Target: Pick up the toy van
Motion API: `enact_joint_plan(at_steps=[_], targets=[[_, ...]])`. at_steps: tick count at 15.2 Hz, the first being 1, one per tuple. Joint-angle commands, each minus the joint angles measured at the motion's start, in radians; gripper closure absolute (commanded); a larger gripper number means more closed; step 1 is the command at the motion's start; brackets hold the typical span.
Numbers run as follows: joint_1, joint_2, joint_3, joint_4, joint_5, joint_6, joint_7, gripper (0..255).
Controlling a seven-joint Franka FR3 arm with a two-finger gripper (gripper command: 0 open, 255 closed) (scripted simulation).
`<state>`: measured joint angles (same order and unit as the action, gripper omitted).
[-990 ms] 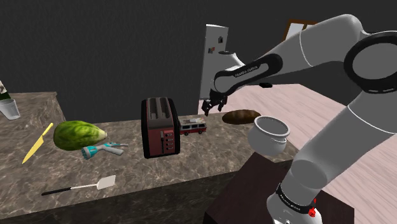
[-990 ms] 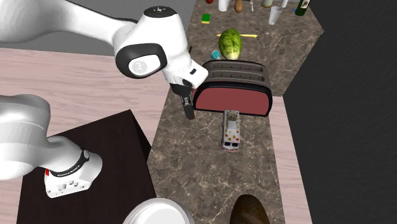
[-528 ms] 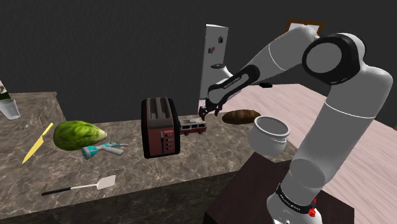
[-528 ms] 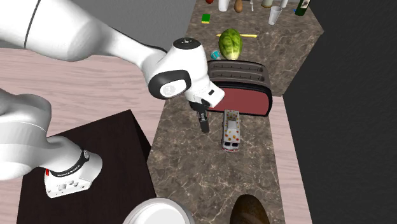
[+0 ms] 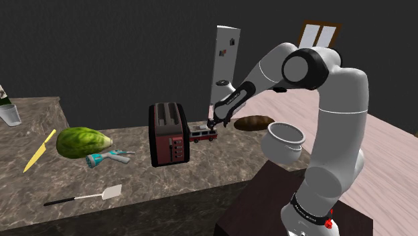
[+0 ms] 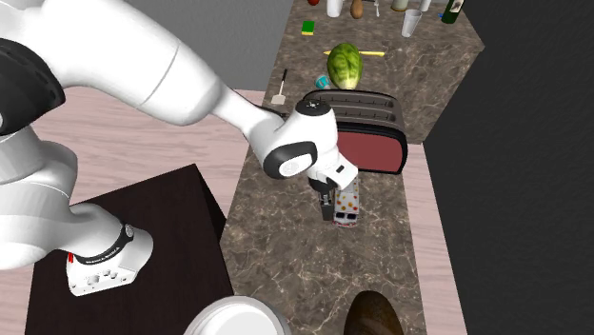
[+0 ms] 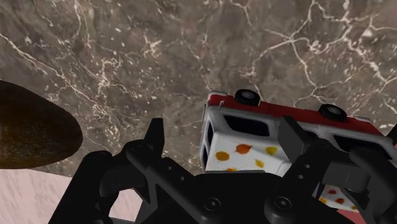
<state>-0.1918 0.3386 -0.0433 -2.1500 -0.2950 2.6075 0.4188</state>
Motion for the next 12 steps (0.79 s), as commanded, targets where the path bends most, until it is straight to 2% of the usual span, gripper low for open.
enact_joint_plan(at_steps=[1, 10, 11, 12], targets=[[-0.001, 0.052, -0.012, 0.040, -0.010, 0.013, 0.014, 0], [0.008, 0.138, -0.028, 0.047, -0.032, 0.089, 0.043, 0], [0.007, 0.136, -0.027, 0.048, -0.031, 0.088, 0.041, 255], [0.007, 0.136, -0.027, 0.048, -0.031, 0.088, 0.041, 255]])
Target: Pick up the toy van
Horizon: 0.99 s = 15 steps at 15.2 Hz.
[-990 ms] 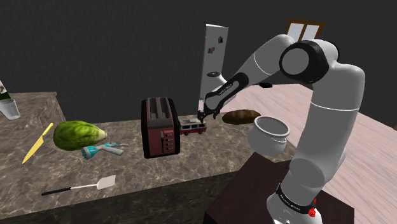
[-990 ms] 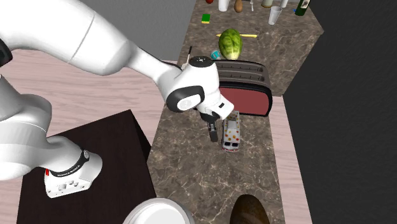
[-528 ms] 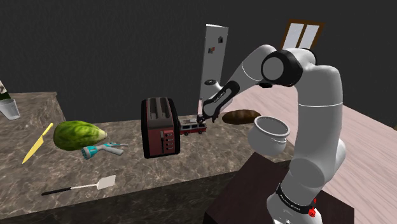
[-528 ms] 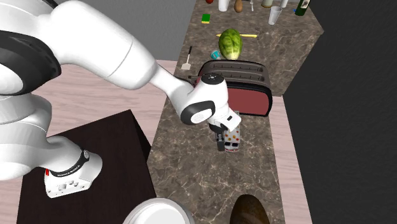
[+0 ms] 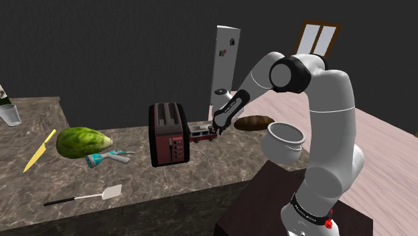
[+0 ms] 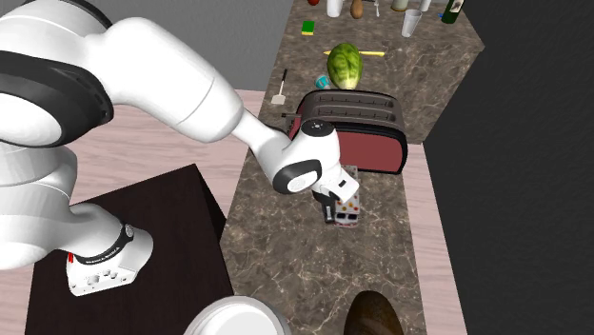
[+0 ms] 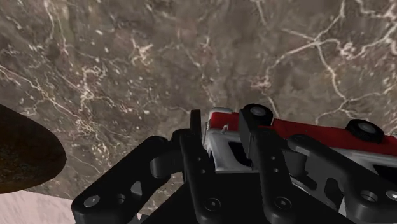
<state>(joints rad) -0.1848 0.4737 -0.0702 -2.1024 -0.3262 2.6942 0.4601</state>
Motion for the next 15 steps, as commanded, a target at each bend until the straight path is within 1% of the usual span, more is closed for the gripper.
enact_joint_plan(at_steps=[1, 8, 15], targets=[[0.000, 0.001, 0.000, 0.000, 0.000, 0.001, 0.000, 255], [0.001, 0.002, -0.001, 0.000, -0.001, 0.003, 0.002, 255], [-0.008, -0.077, 0.013, -0.008, 0.019, -0.068, -0.026, 255]])
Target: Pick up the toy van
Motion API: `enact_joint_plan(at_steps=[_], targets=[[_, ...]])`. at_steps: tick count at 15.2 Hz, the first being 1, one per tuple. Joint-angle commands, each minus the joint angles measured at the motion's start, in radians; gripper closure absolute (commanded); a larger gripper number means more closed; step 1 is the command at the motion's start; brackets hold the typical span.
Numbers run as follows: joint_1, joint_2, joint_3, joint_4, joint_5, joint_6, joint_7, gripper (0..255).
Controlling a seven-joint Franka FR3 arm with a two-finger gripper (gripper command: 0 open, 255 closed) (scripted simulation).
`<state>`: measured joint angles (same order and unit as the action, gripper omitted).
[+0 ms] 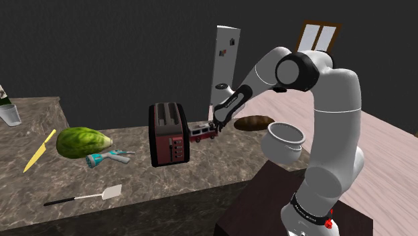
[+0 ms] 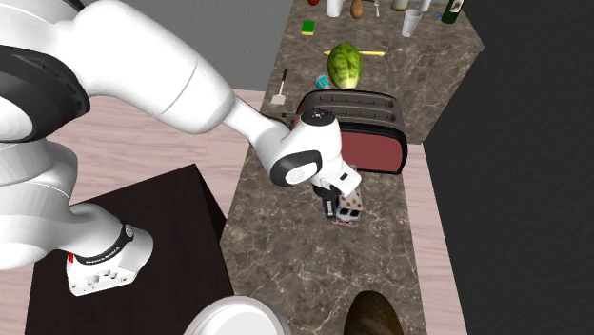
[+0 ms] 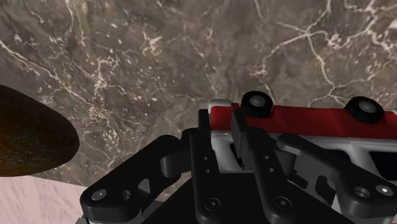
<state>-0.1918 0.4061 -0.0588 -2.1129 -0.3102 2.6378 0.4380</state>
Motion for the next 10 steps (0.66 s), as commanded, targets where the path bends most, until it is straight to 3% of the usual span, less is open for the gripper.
enact_joint_plan(at_steps=[1, 10], targets=[[-0.002, -0.020, 0.004, 0.002, 0.006, -0.022, -0.007, 255], [-0.007, -0.093, 0.015, 0.007, 0.028, -0.098, -0.035, 255]])
